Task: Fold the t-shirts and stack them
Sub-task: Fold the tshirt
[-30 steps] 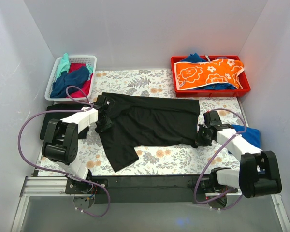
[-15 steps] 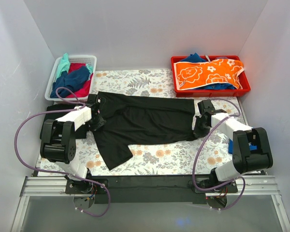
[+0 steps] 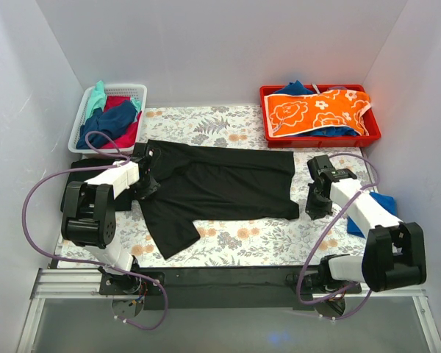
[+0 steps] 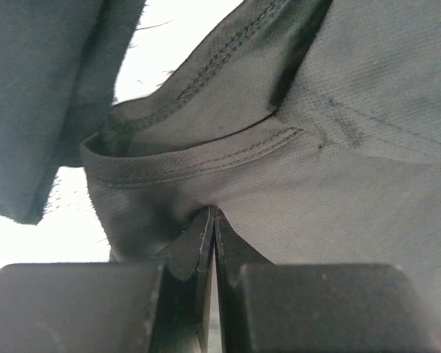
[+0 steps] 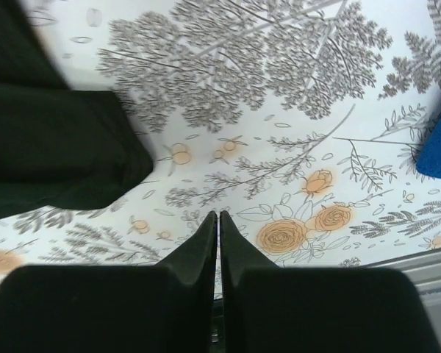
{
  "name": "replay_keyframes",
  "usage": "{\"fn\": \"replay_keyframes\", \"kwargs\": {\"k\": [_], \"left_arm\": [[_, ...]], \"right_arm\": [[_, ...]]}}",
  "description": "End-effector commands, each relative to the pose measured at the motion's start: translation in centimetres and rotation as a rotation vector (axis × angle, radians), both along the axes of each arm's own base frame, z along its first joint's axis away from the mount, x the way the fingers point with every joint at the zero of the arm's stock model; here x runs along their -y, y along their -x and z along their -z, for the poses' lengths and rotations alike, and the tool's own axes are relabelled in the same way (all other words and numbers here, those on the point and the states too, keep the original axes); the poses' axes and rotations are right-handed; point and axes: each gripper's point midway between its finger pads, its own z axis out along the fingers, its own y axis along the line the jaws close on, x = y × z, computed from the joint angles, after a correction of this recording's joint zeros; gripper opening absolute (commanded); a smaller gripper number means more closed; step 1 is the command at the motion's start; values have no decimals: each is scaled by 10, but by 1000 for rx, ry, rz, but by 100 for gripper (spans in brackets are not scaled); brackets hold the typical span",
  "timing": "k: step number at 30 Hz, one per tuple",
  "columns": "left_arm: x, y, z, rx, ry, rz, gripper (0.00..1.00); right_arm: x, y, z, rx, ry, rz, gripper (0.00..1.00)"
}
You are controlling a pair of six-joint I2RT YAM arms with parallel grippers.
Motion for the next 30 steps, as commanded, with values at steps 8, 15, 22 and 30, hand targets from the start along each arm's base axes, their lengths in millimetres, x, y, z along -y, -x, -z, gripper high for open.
{"fn": "replay_keyframes", "kwargs": {"k": [8, 15, 22, 30], "left_arm": [[-11, -9, -58, 112, -43, 12, 6], [-1, 3, -51, 69, 16, 38, 11], [4, 17, -23, -6, 45, 14, 12], [-1, 35, -2, -90, 24, -23, 0]], "right_arm": [[-72, -25, -14, 82, -360, -50, 36], [-76, -20, 15, -2, -373, -42, 47], [-71, -32, 32, -5, -323, -36, 48], [-65, -26, 34, -34, -289, -43, 1]]}}
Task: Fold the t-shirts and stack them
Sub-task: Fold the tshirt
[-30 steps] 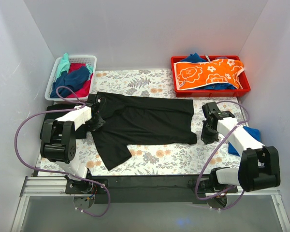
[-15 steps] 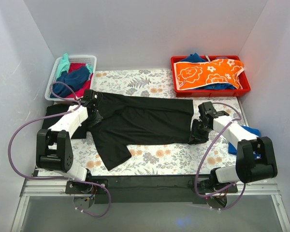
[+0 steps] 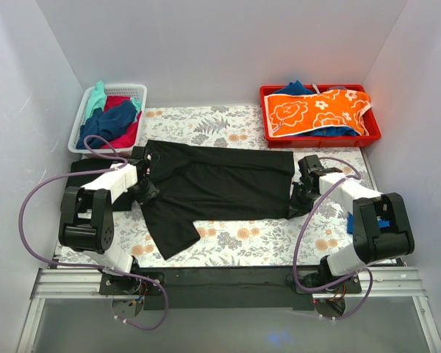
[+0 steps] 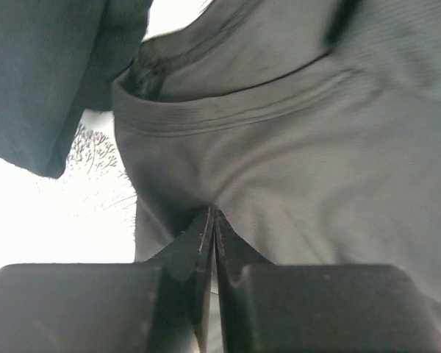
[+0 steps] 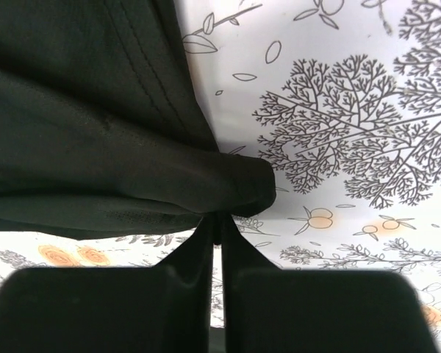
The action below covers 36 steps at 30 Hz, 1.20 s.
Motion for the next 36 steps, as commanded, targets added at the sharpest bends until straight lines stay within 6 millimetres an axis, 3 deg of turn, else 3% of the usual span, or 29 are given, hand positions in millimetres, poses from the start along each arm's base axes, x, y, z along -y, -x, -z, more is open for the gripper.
{"fn": "replay_keyframes", "kwargs": {"k": [1, 5, 11, 13, 17, 18, 22, 24, 26, 28, 36], "left_arm": [[-4, 9, 4, -25, -9, -34, 0], [-11, 15, 2, -46, -48, -51, 0], [-18, 12, -15, -19, -85, -69, 0], [-19, 10, -19, -14, -89, -67, 0], [-19, 11, -22, -17, -88, -62, 0], [-19, 12, -23, -16, -87, -62, 0], [-20, 13, -25, -12, -95, -67, 0], [-21, 14, -27, -13, -99, -64, 0], [-22, 13, -32, -4, -106, -65, 0], [-21, 10, -38, 19, -99, -62, 0], [-8, 7, -61, 92, -51, 31, 0]], "right_arm": [[5, -4, -3, 24, 34, -16, 1], [13, -13, -30, 83, 81, -32, 1], [13, -45, -103, 261, 89, -58, 1], [11, -42, -112, 259, 78, -69, 1], [6, -11, -97, 163, 49, -104, 1], [9, 9, -79, 101, 53, -101, 1], [11, 67, -43, -63, 38, -86, 1], [17, 90, -37, -120, 56, -63, 15], [18, 93, -41, -112, 61, -41, 32], [20, 84, -53, -38, 76, -17, 40], [18, 32, -86, 119, 109, 7, 44]]}}
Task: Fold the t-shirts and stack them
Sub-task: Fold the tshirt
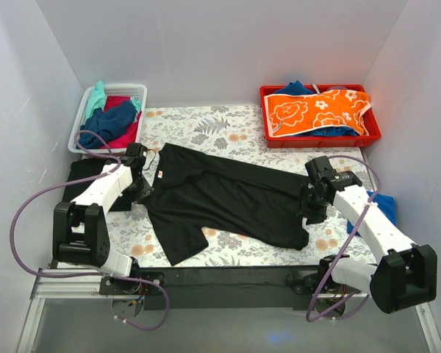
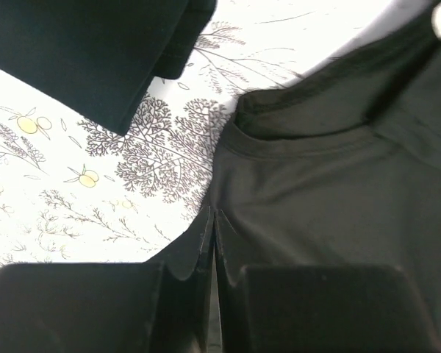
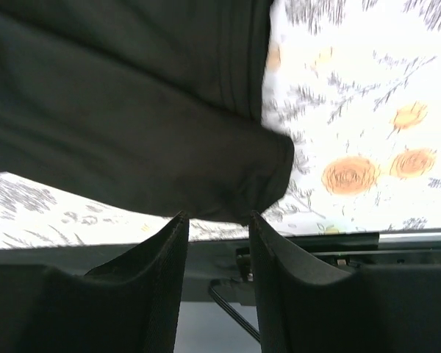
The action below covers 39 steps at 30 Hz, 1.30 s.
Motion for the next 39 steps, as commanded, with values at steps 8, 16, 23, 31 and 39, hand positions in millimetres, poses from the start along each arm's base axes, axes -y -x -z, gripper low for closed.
{"fn": "replay_keyframes", "kwargs": {"k": [8, 16, 23, 31, 39], "left_arm": [[22, -17, -24, 105, 54, 97, 0], [30, -32, -28, 134, 93, 103, 0], [27, -32, -23, 123, 72, 104, 0], [36, -77, -21, 160, 88, 124, 0], [62, -163, -31, 258, 131, 196, 0]], "right_arm": [[-15, -93, 5, 147, 39, 12, 44], [-22, -163, 48, 110, 97, 15, 42], [-1, -170, 80, 22, 166, 18, 41], [28, -223, 87, 39, 234, 35, 41], [8, -272, 58, 142, 192, -25, 38]]}}
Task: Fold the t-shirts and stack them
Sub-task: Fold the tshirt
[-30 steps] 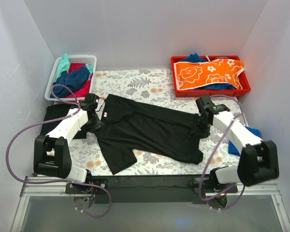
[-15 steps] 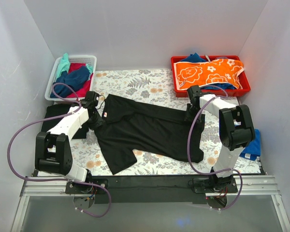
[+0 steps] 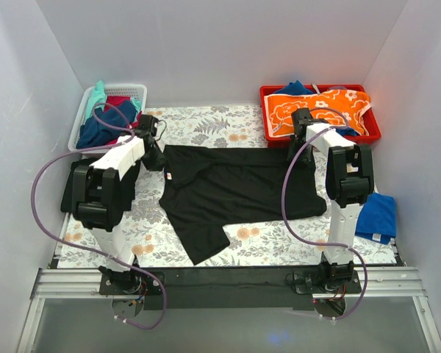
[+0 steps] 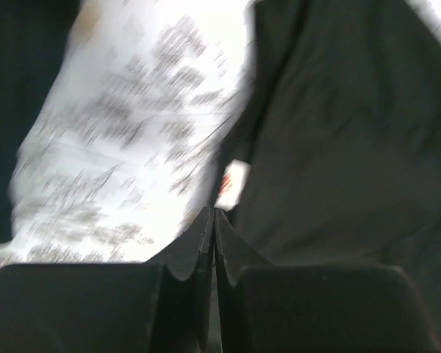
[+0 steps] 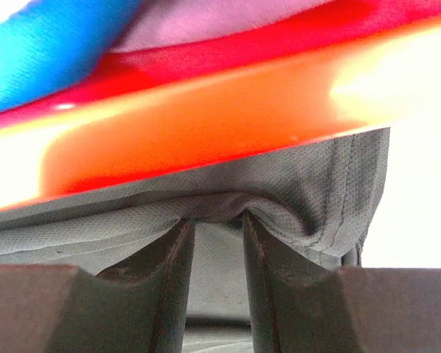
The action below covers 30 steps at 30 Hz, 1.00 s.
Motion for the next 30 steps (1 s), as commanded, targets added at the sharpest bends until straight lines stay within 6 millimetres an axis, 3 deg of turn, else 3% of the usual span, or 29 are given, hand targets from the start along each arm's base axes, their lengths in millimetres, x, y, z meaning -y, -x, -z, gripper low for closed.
{"fn": "replay_keyframes", "kwargs": {"k": [1, 5, 8, 10, 11, 12, 14, 15, 17, 18, 24, 30], "left_arm": [[20, -49, -19, 109, 34, 70, 0], [29, -71, -15, 131, 28, 84, 0], [37, -84, -7, 136, 51, 86, 0], [38, -97, -8, 153, 46, 81, 0], [37, -100, 1, 136, 35, 76, 0], [36, -103, 3, 128, 28, 70, 0], [35, -111, 10, 120, 16, 60, 0], [34, -112, 12, 112, 9, 55, 0], [34, -116, 15, 114, 7, 48, 0], [32, -117, 19, 104, -5, 43, 0], [25, -112, 40, 50, -47, 23, 0], [19, -110, 46, 35, -74, 13, 0]], "right_arm": [[-9, -11, -23, 65, 18, -55, 38], [-37, -12, -72, 186, -1, -117, 39], [-82, -6, -100, 252, -50, -212, 40], [-127, 2, -109, 273, -106, -311, 40], [-142, 5, -111, 272, -125, -341, 40], [-169, 15, -112, 267, -166, -399, 40], [-199, 15, -112, 261, -223, -446, 40], [-224, 26, -102, 221, -278, -500, 40], [-247, 26, -103, 220, -327, -543, 40], [-260, 32, -91, 183, -358, -566, 40], [-297, 40, -72, 152, -450, -628, 39], [-324, 49, -59, 128, -546, -678, 41]]}}
